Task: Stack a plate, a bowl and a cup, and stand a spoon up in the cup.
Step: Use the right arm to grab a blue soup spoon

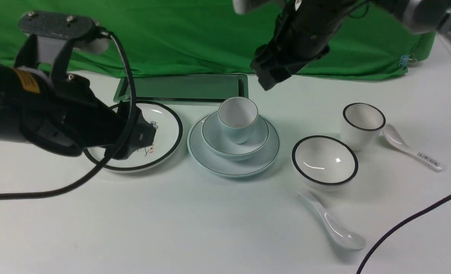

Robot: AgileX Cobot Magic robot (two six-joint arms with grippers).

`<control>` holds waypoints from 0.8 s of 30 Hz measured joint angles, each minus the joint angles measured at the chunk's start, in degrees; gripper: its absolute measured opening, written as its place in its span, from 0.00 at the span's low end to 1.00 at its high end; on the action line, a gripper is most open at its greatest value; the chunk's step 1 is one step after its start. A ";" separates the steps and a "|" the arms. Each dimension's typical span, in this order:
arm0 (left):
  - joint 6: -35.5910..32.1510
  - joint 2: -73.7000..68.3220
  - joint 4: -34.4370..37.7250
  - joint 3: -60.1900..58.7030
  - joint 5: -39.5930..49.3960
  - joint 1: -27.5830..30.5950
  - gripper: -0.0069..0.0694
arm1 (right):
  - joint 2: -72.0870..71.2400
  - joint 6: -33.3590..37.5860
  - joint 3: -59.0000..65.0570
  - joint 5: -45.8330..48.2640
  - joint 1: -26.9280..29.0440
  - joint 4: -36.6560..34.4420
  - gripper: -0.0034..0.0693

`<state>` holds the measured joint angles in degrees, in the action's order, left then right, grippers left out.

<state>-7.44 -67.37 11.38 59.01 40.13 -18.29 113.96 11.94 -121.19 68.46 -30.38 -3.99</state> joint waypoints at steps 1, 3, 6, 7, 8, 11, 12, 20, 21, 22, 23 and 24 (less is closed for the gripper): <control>0.00 0.00 0.00 0.00 0.00 0.00 0.85 | -0.50 0.03 1.03 0.08 0.00 0.00 0.75; 0.00 0.00 -0.20 0.00 0.00 0.00 0.85 | -7.17 0.44 9.77 0.29 -0.57 0.00 0.75; 0.00 0.00 -0.20 0.00 0.00 0.00 0.85 | -12.24 0.61 20.39 0.79 -0.80 -0.12 0.75; 0.00 0.00 -0.20 0.00 0.00 0.00 0.85 | -13.69 0.66 25.29 0.70 -0.80 -0.12 0.75; 0.00 0.00 -0.20 0.00 0.00 0.00 0.85 | -14.87 0.66 29.24 0.06 -0.80 -0.07 0.75; 0.00 0.00 -0.20 0.00 0.00 0.00 0.85 | -16.35 0.66 36.82 -2.78 -0.80 -0.07 0.75; 0.00 0.00 -0.20 0.00 0.00 0.00 0.85 | -16.54 0.44 40.67 -6.37 -0.80 -0.07 0.75; 0.00 0.00 -0.20 0.00 -0.22 0.00 0.85 | -13.03 -0.01 49.20 -18.99 -0.81 -0.07 0.75; 0.00 0.00 -0.20 0.00 -0.22 0.00 0.85 | -11.94 -0.01 49.20 -19.52 -0.81 -0.07 0.75; 0.00 0.00 -0.20 0.00 -0.22 0.00 0.85 | -11.01 -0.01 49.20 -19.96 -0.81 -0.07 0.75; 0.00 0.00 -0.20 0.00 -0.22 0.00 0.85 | -10.12 -0.01 49.20 -20.22 -0.81 -0.07 0.75; 0.00 0.00 -0.20 0.00 -0.22 0.00 0.85 | -9.39 -0.01 49.20 -20.27 -0.81 -0.07 0.75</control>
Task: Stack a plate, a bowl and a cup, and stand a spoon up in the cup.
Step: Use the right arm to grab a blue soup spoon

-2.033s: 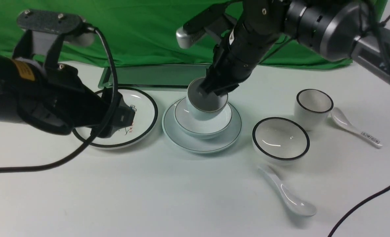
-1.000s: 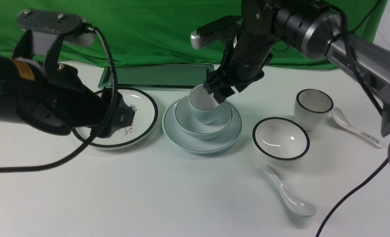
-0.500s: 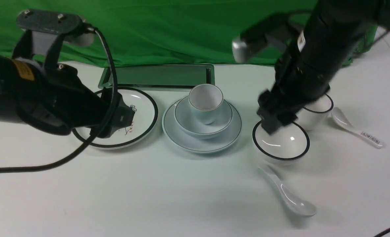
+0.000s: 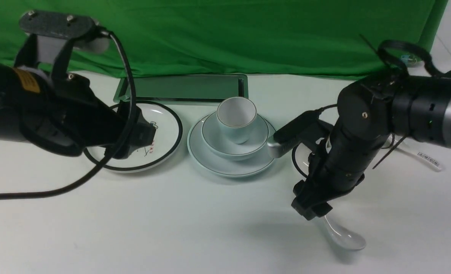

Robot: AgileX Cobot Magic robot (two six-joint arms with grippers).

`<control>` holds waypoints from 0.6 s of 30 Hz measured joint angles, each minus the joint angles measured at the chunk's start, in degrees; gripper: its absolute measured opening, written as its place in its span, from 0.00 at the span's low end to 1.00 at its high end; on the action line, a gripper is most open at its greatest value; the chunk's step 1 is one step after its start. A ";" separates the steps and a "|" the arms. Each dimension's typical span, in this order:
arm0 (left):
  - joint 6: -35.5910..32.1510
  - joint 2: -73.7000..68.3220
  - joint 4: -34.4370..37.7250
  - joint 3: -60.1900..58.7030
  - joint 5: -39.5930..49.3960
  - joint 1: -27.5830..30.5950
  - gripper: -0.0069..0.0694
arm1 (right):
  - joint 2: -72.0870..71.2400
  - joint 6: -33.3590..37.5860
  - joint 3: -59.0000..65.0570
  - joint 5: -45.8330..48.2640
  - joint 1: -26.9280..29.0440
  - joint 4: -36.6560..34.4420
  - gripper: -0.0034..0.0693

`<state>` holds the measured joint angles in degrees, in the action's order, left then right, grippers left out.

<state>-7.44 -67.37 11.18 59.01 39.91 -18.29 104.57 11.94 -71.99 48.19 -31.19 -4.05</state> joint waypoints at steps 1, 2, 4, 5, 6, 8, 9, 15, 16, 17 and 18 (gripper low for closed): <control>0.00 0.00 0.00 0.00 0.00 0.00 0.85 | 0.69 -0.05 0.00 0.06 0.00 0.00 0.75; 0.00 0.00 0.00 0.00 0.00 0.00 0.85 | 1.57 -0.12 0.00 0.50 0.00 0.00 0.75; 0.00 0.00 0.00 0.00 0.00 0.00 0.85 | 2.43 -0.25 0.13 1.19 0.00 0.00 0.75; 0.00 0.00 0.00 0.00 0.00 0.00 0.85 | 2.73 -0.25 0.42 1.36 0.00 0.00 0.75; 0.00 0.00 0.00 0.00 0.00 0.00 0.85 | 2.89 -0.31 0.49 1.36 0.00 0.00 0.75; 0.00 0.00 0.00 0.00 -0.05 0.00 0.85 | 3.06 -0.73 0.49 0.60 0.00 0.05 0.75; 0.00 0.00 0.00 0.00 -0.02 0.00 0.85 | 3.06 -0.89 0.49 0.52 0.00 0.05 0.75; 0.00 0.00 -0.29 0.00 -0.09 0.00 0.85 | 3.17 -1.99 0.49 -0.98 0.00 0.11 0.75; 0.00 0.00 -0.29 0.00 -0.14 0.00 0.85 | 3.46 -1.99 0.49 -1.19 0.00 0.16 0.75; 0.00 0.00 -0.29 0.00 -0.21 0.00 0.85 | 3.64 -1.99 0.49 -1.44 0.00 0.16 0.75; 0.00 0.00 -0.29 0.00 -0.28 0.00 0.85 | 4.10 -1.99 0.49 -1.54 0.06 0.16 0.75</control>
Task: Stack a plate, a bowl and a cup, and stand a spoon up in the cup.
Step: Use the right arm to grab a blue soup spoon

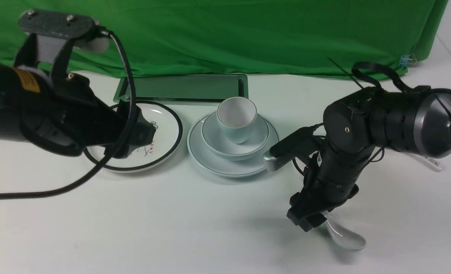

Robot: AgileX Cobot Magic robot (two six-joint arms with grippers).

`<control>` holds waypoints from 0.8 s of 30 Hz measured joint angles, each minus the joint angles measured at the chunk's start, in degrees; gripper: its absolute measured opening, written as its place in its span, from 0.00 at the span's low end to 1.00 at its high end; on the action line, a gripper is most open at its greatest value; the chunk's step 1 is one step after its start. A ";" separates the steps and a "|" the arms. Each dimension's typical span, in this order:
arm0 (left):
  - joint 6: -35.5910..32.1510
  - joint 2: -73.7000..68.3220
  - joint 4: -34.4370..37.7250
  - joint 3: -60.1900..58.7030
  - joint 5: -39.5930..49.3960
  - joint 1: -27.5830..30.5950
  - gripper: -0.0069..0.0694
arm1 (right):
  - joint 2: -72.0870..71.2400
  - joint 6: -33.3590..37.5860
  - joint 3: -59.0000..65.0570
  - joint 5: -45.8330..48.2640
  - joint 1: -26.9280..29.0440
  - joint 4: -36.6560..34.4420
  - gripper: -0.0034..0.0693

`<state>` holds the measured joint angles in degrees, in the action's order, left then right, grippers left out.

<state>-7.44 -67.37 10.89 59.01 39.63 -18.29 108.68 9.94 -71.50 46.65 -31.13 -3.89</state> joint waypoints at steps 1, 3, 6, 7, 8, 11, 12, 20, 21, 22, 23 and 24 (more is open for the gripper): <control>0.00 0.00 -0.12 0.00 -0.06 0.00 0.85 | 0.53 0.00 0.00 -0.16 0.07 0.00 0.75; 0.00 0.00 -0.14 0.00 -0.12 0.00 0.85 | 1.75 -0.02 0.00 -0.16 0.28 0.01 0.75; 0.00 0.00 -0.14 0.00 -0.12 0.00 0.85 | 2.16 -0.13 0.00 -0.39 0.43 -0.05 0.75; 0.00 0.00 -0.14 0.00 -0.12 0.00 0.85 | 2.16 -0.19 0.00 -0.39 0.43 -0.05 0.75; 0.00 0.00 -0.14 0.00 -0.12 0.00 0.85 | 2.16 -0.21 0.00 -0.44 0.43 -0.05 0.75; -0.06 0.00 -0.14 0.00 -0.12 0.00 0.85 | 2.16 -0.28 0.00 -0.59 0.43 -0.05 0.72; -0.07 0.00 -0.14 0.00 -0.12 0.00 0.85 | 2.16 -0.47 0.00 -0.64 0.43 -0.11 0.70; -0.11 0.00 -0.14 0.00 -0.12 0.00 0.85 | 2.17 -0.66 -0.06 -1.67 0.24 -0.60 0.27; -0.11 0.00 -0.14 0.00 -0.12 0.00 0.85 | 2.01 -0.66 -0.09 -1.67 -0.06 -0.60 0.28; -0.11 0.00 -0.14 0.00 -0.16 0.00 0.85 | 1.69 -0.57 -0.09 -1.61 -0.32 -0.48 0.28; -0.11 0.00 -0.14 0.00 -0.16 0.00 0.85 | 1.09 -0.19 -0.50 -1.44 -0.96 -0.48 0.28; -0.11 0.00 -0.14 0.00 -0.16 0.00 0.85 | 0.26 0.17 -1.15 -1.39 -1.51 -0.53 0.28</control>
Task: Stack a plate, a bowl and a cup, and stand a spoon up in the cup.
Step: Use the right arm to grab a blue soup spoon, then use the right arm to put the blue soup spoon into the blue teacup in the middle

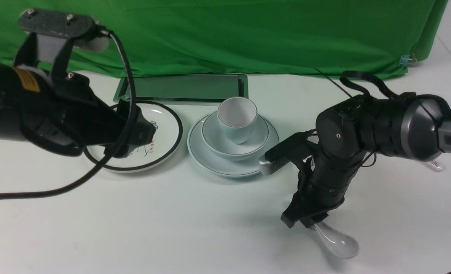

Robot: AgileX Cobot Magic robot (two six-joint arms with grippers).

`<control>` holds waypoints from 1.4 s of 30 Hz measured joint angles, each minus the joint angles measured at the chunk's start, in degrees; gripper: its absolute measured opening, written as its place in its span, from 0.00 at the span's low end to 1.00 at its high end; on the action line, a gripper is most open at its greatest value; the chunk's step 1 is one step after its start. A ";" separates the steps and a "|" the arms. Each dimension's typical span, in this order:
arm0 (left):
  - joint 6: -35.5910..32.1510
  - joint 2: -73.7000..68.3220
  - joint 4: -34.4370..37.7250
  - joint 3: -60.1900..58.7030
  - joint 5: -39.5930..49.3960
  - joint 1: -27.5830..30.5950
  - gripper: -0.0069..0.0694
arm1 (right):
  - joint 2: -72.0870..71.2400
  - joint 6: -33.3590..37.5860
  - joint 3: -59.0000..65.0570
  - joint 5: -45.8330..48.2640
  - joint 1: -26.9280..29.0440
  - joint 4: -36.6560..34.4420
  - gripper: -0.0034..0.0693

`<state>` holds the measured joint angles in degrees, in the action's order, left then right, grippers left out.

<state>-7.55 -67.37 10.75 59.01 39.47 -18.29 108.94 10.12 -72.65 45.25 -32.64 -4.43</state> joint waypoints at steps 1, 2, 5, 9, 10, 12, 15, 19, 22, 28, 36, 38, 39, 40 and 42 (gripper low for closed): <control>0.00 0.00 0.00 0.00 0.00 0.00 0.85 | -1.10 0.17 -0.86 -0.15 -0.53 0.00 0.28; 0.00 0.00 0.00 0.00 0.00 0.00 0.85 | -1.37 0.27 -0.86 -0.13 -0.62 0.00 0.28; 0.00 0.00 0.00 0.00 -0.60 0.00 0.85 | -5.86 0.72 -4.77 -4.58 -1.55 -0.14 0.28; 0.00 0.00 0.00 0.00 -1.11 0.00 0.85 | -9.10 0.97 -7.43 -17.90 -1.60 -0.13 0.28; 0.00 0.00 0.00 0.00 -1.29 0.00 0.85 | -9.50 0.64 -7.63 -24.07 -1.60 -0.09 0.28; 0.00 0.00 0.00 0.00 -1.35 0.00 0.85 | -9.10 -1.14 -7.77 -35.19 -1.66 -0.02 0.28; 0.00 0.00 0.00 0.00 -1.35 0.00 0.85 | -7.68 -3.46 -7.77 -45.25 -1.77 0.02 0.28; 0.00 0.00 0.00 0.00 -1.35 0.00 0.85 | -3.01 -4.42 -7.81 -60.79 -1.79 0.02 0.28; 0.00 0.00 0.00 0.00 -1.35 0.00 0.85 | 0.63 -4.28 -7.81 -66.27 -1.79 0.08 0.28; 0.00 0.00 -0.29 0.00 -1.53 0.00 0.85 | 6.41 0.28 -7.81 -71.80 -1.74 0.24 0.28; -0.25 -1.17 -0.66 0.00 -1.70 0.00 0.85 | 9.27 3.11 -7.81 -72.45 -1.04 0.25 0.28; -0.25 -1.95 -0.66 0.00 -1.70 0.00 0.85 | 9.58 3.16 -7.81 -71.88 -1.01 0.25 0.28; -0.25 -2.69 -0.66 0.00 -1.70 0.00 0.85 | 10.05 3.16 -7.81 -70.80 -1.01 0.25 0.28; -0.25 -3.02 -0.66 0.00 -1.70 0.00 0.85 | 10.18 3.16 -7.81 -69.89 -1.01 0.25 0.28; -0.25 -3.64 -0.66 0.00 -1.70 0.00 0.85 | 10.49 3.29 -7.81 -68.16 -1.01 0.25 0.28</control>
<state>-7.80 -71.00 10.09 59.01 37.78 -18.29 119.43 13.40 -80.46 -22.91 -33.66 -4.18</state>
